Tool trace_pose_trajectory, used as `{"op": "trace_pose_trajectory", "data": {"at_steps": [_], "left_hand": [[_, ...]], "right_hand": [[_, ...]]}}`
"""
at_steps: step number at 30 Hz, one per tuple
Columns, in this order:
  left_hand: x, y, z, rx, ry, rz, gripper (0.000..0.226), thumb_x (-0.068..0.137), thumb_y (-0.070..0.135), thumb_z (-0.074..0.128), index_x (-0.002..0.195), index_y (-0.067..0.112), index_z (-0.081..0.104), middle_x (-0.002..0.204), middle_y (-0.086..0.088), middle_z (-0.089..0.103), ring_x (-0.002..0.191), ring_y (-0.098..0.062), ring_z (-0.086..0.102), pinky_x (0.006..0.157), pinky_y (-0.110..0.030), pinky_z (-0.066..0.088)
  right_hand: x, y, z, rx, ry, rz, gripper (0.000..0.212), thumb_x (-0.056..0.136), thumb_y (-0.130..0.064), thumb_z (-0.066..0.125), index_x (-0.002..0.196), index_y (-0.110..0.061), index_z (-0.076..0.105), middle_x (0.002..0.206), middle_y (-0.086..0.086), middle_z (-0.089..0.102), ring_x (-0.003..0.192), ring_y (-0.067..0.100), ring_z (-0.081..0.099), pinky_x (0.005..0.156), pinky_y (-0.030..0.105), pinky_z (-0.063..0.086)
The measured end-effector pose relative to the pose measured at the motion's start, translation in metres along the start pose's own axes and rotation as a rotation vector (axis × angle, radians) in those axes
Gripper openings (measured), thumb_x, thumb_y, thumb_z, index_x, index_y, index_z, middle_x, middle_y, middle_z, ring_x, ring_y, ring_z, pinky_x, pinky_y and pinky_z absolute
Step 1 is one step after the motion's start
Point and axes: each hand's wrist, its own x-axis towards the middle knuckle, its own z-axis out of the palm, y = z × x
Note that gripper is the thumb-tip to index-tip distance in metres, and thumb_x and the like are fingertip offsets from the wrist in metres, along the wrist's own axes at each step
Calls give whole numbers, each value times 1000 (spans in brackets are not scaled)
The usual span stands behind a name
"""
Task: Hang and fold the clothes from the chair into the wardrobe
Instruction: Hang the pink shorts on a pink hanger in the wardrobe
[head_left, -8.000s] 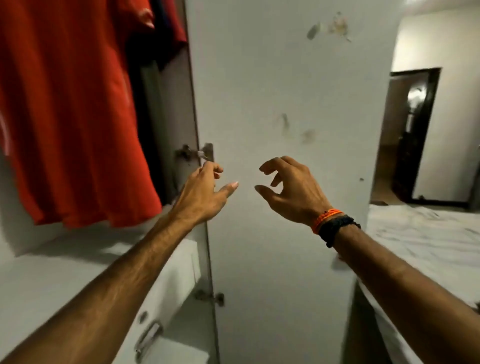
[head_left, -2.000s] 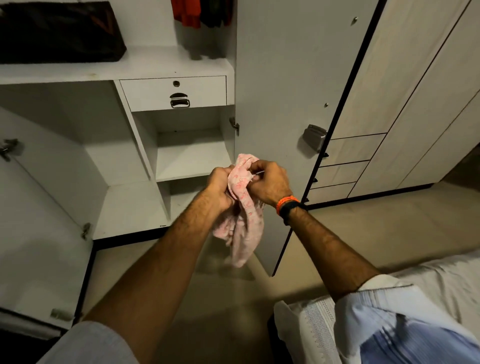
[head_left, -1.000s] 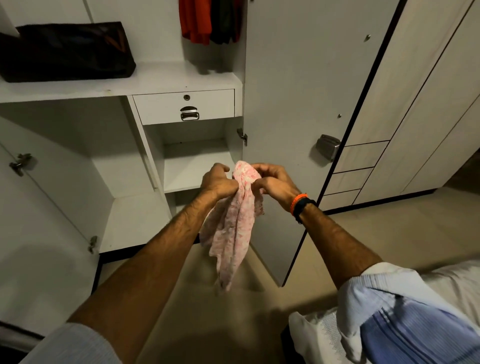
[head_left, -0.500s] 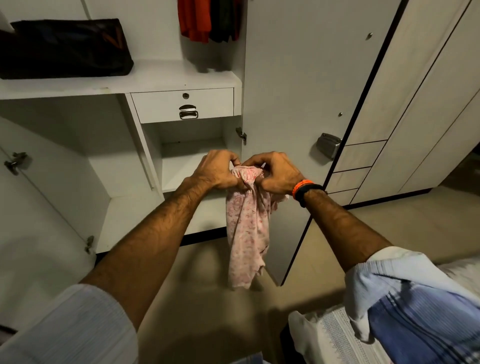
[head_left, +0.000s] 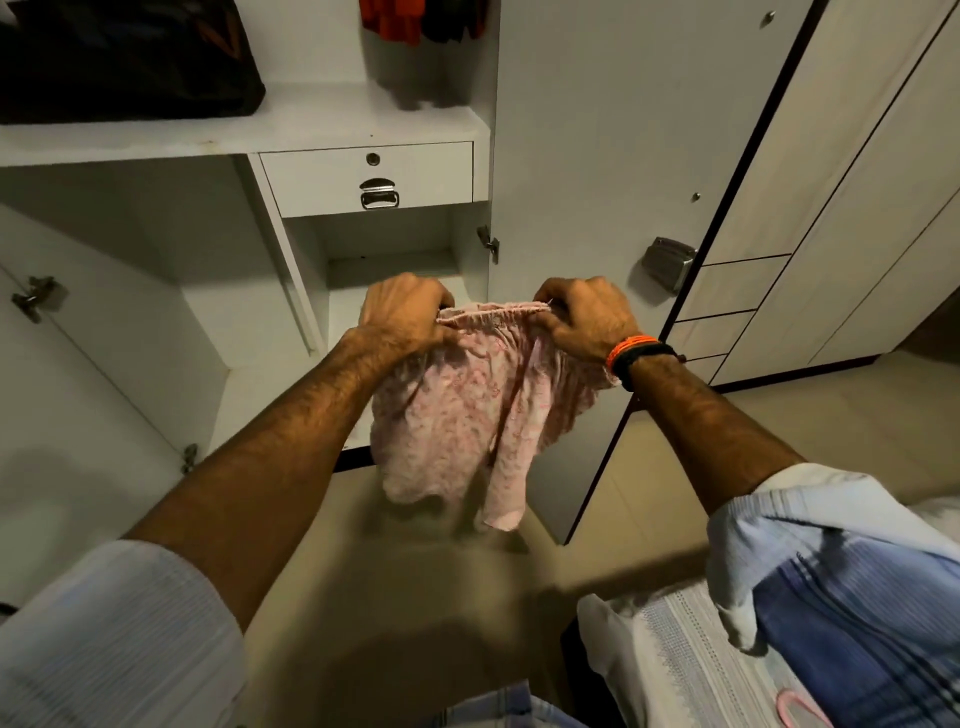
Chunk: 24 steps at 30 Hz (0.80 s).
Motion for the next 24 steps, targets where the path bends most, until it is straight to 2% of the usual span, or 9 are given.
{"op": "trace_pose_trajectory", "data": {"at_steps": [3,5,6,8,10,13,17,21,24], "left_hand": [[-1,-4,-6,-50,-5,-53,67,66,77,59,104,23,72,97,-7,70,93,-28,62,77,-33,45],[-1,-6,-8,-97,2,-73,58,70,71,64,100,22,73,95,-8,70,91,-28,62,79,-34,49],[-2,-7,-8,-112,2,-82,52,72,66,68,100,22,73,97,-8,70,92,-29,63,82,-36,50],[-6,-9,-9,-117,-11,-94,49,70,62,72,101,23,73,100,-7,70,95,-29,63,83,-36,50],[-12,-14,-7,-87,-9,-100,49,72,60,71,106,26,73,103,-6,71,98,-28,63,83,-35,49],[-19,-22,-2,-71,19,-116,36,82,53,69,109,29,73,107,-6,71,102,-31,63,85,-37,49],[-23,-28,1,-152,61,-171,30,87,43,70,111,27,73,108,-7,72,103,-30,62,90,-40,49],[-22,-36,-2,-290,88,-220,37,74,48,79,102,25,73,99,-2,72,98,-24,63,86,-35,47],[-20,-40,-5,-350,80,-238,47,63,54,81,96,23,70,97,0,71,96,-22,62,86,-34,47]], "right_hand": [[-5,6,7,-66,-117,-20,47,97,-55,47,114,-13,60,98,10,68,90,28,63,85,40,52],[-9,8,10,-67,-160,-38,59,88,-66,46,111,-14,60,95,9,67,86,27,62,80,40,53],[-10,9,12,-84,-171,-53,58,86,-66,50,110,-15,61,95,7,67,86,25,61,79,38,53],[-10,9,15,-141,-165,-91,42,91,-52,60,112,-16,62,102,8,66,91,24,60,79,36,51],[-10,9,16,-131,-126,-88,29,94,-38,62,114,-17,64,107,8,66,97,25,60,82,36,50],[-10,11,16,-97,-61,-14,24,94,-33,60,113,-21,66,106,7,69,96,26,62,86,39,53],[-7,16,14,-138,-10,58,32,96,-43,54,116,-19,61,103,8,69,93,27,61,83,37,49],[-10,22,4,-126,-7,47,62,83,-68,53,115,-15,61,102,9,69,93,29,64,78,37,49],[-13,27,-2,-111,21,30,58,84,-63,57,116,-15,61,106,10,68,97,31,63,80,38,49]]}}
